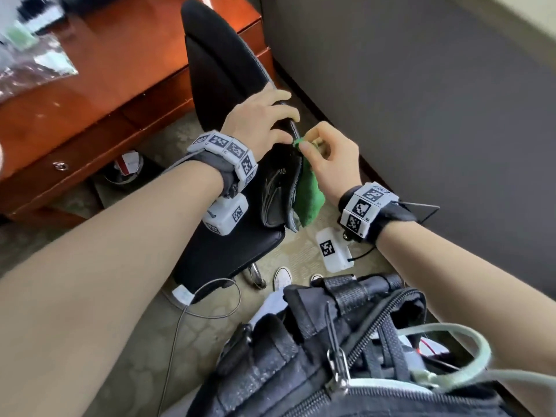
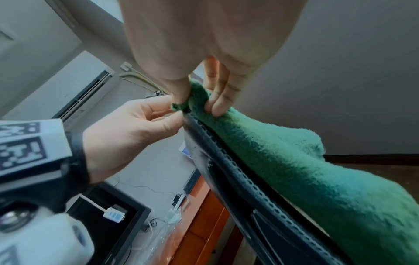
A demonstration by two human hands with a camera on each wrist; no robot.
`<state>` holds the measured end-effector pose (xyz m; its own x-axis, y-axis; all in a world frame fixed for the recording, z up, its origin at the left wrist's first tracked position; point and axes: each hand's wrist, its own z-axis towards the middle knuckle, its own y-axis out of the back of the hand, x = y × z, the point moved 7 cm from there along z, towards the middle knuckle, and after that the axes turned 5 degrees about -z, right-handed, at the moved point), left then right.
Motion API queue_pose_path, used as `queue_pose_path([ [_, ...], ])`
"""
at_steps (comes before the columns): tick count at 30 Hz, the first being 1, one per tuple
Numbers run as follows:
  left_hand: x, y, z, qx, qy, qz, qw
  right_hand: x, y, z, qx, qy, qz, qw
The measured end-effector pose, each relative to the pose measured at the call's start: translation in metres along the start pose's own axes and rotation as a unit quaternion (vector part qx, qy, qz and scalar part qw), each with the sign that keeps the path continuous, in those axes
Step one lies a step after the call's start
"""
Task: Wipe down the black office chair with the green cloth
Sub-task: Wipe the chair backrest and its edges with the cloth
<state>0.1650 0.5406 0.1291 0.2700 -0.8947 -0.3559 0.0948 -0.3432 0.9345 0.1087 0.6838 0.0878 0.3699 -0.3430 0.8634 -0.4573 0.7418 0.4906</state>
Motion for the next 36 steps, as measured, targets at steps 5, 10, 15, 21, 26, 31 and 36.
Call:
queue_pose_path([
  [5,0.01,0.003,0.013,-0.011,0.033,-0.005,0.999,-0.01,-0.003,-0.005,-0.024,-0.035,-0.006,0.999],
  [10,0.014,0.004,0.019,-0.019,0.024,0.0,1.0,-0.001,0.003,0.006,-0.035,-0.034,-0.004,0.999],
  [15,0.016,0.005,0.022,-0.027,0.015,-0.003,1.0,0.0,0.001,0.013,-0.046,-0.041,-0.012,0.998],
  [21,0.017,0.006,0.024,-0.034,0.022,-0.011,0.999,-0.012,-0.007,-0.001,-0.049,-0.049,-0.018,0.997],
  [26,0.016,0.005,0.025,-0.037,0.022,-0.005,0.999,0.006,0.001,0.016,-0.095,-0.017,-0.02,0.995],
  [31,0.016,0.005,0.025,-0.042,0.021,0.001,0.999,0.014,-0.004,0.027,-0.105,0.027,-0.061,0.992],
  [36,0.016,0.004,0.025,-0.039,0.022,-0.008,0.999,0.007,-0.005,0.016,-0.123,0.036,-0.064,0.99],
])
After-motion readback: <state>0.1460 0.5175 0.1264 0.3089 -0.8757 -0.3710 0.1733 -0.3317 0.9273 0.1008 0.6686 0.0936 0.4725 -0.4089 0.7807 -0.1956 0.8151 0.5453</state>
